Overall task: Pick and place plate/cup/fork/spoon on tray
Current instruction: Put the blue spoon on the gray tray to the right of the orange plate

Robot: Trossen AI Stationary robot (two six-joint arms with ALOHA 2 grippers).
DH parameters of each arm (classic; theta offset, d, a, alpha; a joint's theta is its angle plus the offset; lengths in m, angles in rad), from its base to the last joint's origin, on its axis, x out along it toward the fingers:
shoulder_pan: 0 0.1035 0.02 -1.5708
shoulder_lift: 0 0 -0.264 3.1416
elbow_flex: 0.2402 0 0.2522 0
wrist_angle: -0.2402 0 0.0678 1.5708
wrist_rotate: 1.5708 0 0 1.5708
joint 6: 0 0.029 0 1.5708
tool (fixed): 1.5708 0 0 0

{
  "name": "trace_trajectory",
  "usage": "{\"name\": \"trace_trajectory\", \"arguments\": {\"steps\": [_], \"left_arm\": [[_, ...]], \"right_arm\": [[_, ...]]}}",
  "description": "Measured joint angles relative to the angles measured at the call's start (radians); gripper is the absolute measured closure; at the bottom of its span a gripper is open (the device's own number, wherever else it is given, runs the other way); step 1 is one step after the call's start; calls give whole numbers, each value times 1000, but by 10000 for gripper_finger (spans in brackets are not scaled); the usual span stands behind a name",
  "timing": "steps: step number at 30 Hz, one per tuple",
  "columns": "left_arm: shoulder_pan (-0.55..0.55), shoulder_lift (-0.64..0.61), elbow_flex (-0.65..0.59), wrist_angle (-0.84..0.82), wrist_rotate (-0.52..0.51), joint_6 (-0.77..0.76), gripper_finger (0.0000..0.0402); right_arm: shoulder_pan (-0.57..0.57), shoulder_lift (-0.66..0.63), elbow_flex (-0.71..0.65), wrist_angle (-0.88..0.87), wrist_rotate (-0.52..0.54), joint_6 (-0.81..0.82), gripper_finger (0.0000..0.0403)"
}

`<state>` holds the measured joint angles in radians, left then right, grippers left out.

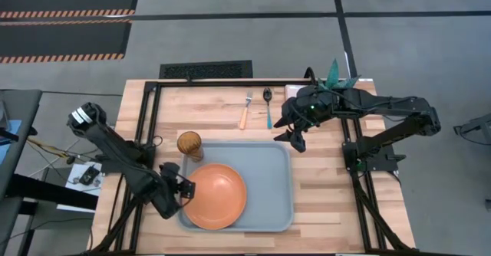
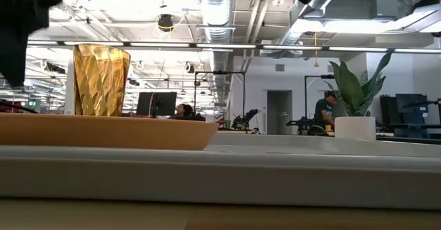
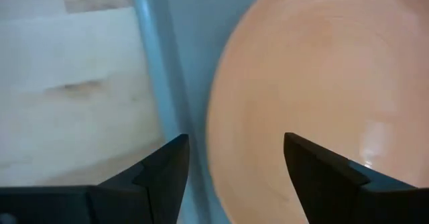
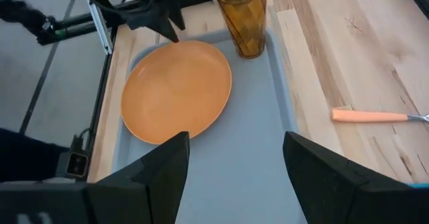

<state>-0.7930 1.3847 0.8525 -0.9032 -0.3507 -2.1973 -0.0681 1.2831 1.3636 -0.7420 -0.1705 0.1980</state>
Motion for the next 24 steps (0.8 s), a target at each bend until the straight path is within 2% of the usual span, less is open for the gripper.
{"name": "trace_trajectory", "arguments": {"steps": [3,7,12,18,24], "left_arm": [[-8,-69,61,-32,-32,1,174],[-11,-186,173,-115,-126,33,174],[18,-302,322,-216,-290,141,179],[184,-333,485,-224,-433,467,200],[428,-303,560,-95,-407,865,202]], "right_arm": [[-10,0,0,9,73,86,138],[-50,1,0,-20,197,244,138],[-114,74,0,-71,245,343,138],[-218,228,-1,-73,198,344,138],[-331,343,0,-28,167,323,138]]}}
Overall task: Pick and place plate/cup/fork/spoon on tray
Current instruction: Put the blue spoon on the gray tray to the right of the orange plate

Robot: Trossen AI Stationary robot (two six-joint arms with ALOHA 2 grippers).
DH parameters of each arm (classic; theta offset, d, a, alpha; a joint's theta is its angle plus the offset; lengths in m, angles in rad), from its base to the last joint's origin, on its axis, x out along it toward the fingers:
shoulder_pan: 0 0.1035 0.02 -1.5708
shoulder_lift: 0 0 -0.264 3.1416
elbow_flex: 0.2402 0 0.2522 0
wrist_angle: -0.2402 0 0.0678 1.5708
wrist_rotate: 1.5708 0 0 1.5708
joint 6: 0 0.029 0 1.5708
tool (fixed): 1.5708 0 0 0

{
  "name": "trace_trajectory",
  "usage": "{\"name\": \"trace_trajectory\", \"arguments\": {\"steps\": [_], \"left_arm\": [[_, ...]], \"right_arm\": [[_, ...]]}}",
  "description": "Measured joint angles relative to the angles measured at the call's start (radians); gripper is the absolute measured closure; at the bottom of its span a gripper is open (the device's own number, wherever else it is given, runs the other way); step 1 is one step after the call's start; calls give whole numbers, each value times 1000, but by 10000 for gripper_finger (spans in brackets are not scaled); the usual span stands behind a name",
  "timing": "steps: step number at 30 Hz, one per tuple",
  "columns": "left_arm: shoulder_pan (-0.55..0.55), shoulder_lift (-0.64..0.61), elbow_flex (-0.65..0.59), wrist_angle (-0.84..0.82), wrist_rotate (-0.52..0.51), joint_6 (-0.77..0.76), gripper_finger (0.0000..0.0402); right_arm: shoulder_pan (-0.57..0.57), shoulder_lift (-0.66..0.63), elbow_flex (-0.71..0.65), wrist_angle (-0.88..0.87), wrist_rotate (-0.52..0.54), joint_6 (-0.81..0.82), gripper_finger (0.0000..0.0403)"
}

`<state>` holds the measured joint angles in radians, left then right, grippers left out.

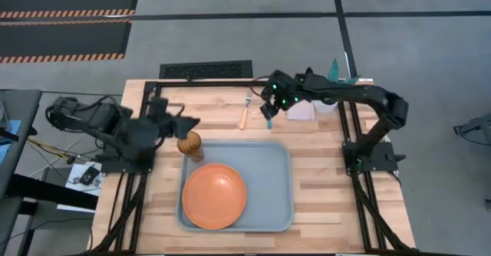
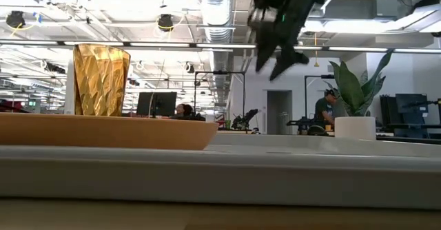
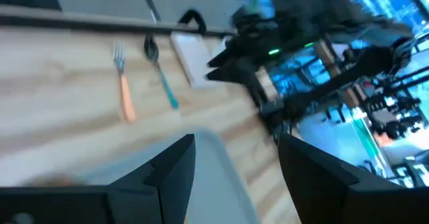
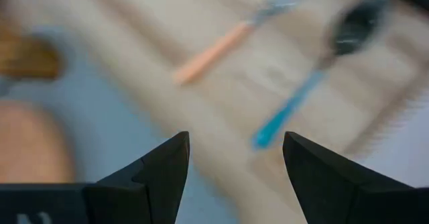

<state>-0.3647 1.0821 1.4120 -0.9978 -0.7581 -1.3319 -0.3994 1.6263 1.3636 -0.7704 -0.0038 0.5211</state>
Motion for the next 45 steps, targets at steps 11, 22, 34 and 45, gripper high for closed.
{"name": "trace_trajectory", "arguments": {"steps": [11,22,34,45], "left_arm": [[386,95,1,153,310,334,174],[484,155,1,203,379,437,166],[491,165,1,204,378,453,166],[494,165,1,204,370,481,166]], "right_arm": [[-109,241,0,11,-24,-13,138],[-95,361,2,129,-28,84,138],[-99,434,8,132,-32,160,226],[-102,430,6,113,-24,140,382]]}}
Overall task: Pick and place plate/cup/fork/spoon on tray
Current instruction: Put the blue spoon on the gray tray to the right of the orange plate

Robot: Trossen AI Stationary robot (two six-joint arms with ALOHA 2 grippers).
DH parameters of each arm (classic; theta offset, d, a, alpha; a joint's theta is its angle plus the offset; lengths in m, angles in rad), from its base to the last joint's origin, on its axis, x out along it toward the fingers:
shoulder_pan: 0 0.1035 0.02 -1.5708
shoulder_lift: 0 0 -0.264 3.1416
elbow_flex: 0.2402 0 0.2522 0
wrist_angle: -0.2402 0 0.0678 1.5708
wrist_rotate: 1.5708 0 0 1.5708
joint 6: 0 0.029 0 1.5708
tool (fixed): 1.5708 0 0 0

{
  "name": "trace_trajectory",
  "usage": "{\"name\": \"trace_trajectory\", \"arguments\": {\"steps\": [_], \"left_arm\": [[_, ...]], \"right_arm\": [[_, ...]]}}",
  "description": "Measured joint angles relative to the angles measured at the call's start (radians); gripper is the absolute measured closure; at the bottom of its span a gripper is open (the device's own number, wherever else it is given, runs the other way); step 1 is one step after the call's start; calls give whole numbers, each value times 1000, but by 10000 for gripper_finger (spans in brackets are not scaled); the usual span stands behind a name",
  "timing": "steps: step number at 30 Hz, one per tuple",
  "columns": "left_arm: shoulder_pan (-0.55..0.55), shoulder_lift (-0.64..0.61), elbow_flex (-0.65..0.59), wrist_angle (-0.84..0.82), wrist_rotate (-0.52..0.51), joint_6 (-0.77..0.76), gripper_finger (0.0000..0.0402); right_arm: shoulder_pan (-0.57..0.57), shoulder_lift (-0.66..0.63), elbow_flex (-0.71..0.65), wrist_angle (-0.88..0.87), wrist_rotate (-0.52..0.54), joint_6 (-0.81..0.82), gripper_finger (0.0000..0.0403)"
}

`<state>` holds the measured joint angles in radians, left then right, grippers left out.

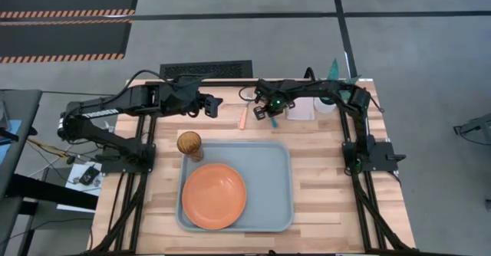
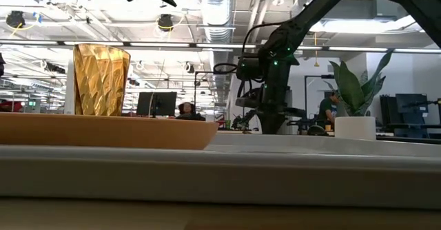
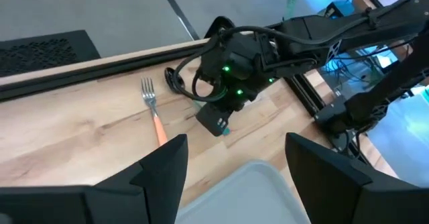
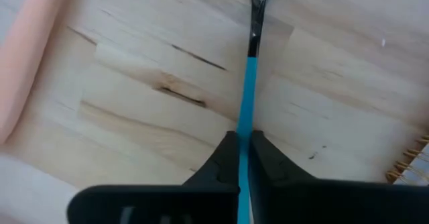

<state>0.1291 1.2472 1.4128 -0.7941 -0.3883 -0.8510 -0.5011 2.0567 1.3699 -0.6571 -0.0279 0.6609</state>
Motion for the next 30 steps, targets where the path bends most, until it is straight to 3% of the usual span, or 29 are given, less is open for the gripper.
{"name": "trace_trajectory", "arguments": {"steps": [8,13,17,23,30], "left_arm": [[0,-1,-2,-4,-10,18,166],[0,-4,-85,38,-10,-9,166],[0,-3,-218,215,41,-69,166],[3,-2,-454,679,95,-192,166],[29,-1,-508,752,146,-120,202]], "right_arm": [[9,-103,-7,-20,-16,-7,397],[5,-189,-6,-39,-2,-3,400],[10,-240,-6,-75,-1,-5,400],[27,-270,-4,-96,0,-6,401],[46,-267,-4,-90,32,-39,388]]}}
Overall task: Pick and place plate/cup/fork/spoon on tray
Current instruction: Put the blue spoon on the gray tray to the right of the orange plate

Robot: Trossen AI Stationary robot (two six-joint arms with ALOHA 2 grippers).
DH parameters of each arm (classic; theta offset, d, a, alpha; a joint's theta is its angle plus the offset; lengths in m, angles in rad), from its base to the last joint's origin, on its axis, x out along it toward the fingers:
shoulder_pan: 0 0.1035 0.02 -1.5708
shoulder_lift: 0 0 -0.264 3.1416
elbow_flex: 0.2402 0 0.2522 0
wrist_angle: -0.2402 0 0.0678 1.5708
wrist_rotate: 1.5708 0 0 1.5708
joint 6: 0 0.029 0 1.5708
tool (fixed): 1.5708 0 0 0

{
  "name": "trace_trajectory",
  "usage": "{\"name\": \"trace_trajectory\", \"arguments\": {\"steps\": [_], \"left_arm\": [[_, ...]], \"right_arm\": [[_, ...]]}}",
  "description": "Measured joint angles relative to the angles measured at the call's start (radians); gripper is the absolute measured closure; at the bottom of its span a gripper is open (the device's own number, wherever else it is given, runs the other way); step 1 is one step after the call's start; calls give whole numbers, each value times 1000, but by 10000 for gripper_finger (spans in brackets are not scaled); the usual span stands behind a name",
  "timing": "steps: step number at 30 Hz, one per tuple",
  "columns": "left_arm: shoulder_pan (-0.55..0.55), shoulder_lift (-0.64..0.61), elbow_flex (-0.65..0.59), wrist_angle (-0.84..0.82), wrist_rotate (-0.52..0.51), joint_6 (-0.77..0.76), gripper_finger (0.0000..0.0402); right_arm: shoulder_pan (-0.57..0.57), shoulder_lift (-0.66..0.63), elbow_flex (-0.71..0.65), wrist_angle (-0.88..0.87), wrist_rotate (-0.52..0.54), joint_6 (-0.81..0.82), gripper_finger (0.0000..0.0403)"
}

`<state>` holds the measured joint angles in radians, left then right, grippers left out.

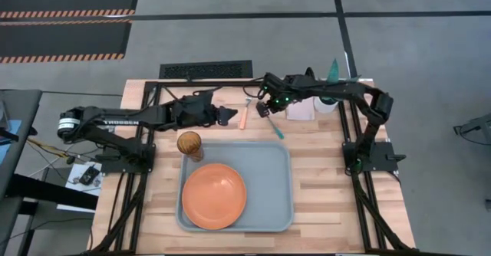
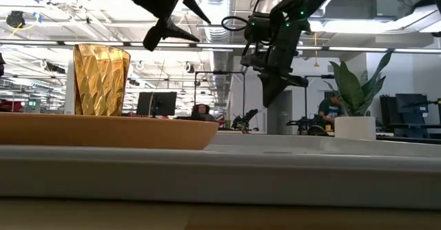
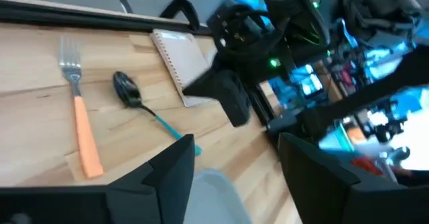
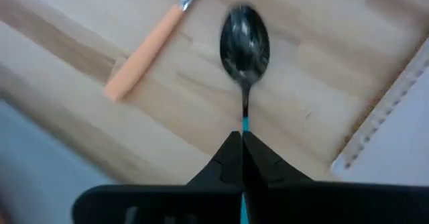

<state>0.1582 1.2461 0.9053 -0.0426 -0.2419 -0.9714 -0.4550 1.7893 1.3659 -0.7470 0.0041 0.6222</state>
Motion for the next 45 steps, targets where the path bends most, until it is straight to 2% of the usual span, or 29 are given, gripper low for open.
{"name": "trace_trajectory", "arguments": {"steps": [3,6,12,16,24,28,35,38,43,45], "left_arm": [[1,0,30,6,40,69,217],[0,0,45,6,47,108,216],[1,0,60,1,46,114,169],[1,0,60,-14,46,114,138],[2,0,60,-22,41,98,126],[2,0,60,-22,36,89,126],[2,0,60,-34,36,68,126],[2,0,60,-45,36,55,126],[2,0,60,-55,26,42,126],[2,0,60,-55,25,41,126]], "right_arm": [[12,0,-3,15,78,-64,347],[17,0,-38,79,100,-127,289],[-7,0,-149,179,101,-92,176],[-25,0,-221,275,100,-73,154],[12,0,-296,429,102,-78,167],[29,25,-313,441,145,-79,170],[57,105,-307,420,148,-78,180],[65,111,-307,399,160,-49,222],[65,100,-309,382,149,-6,361],[64,100,-309,381,141,-1,386]]}}
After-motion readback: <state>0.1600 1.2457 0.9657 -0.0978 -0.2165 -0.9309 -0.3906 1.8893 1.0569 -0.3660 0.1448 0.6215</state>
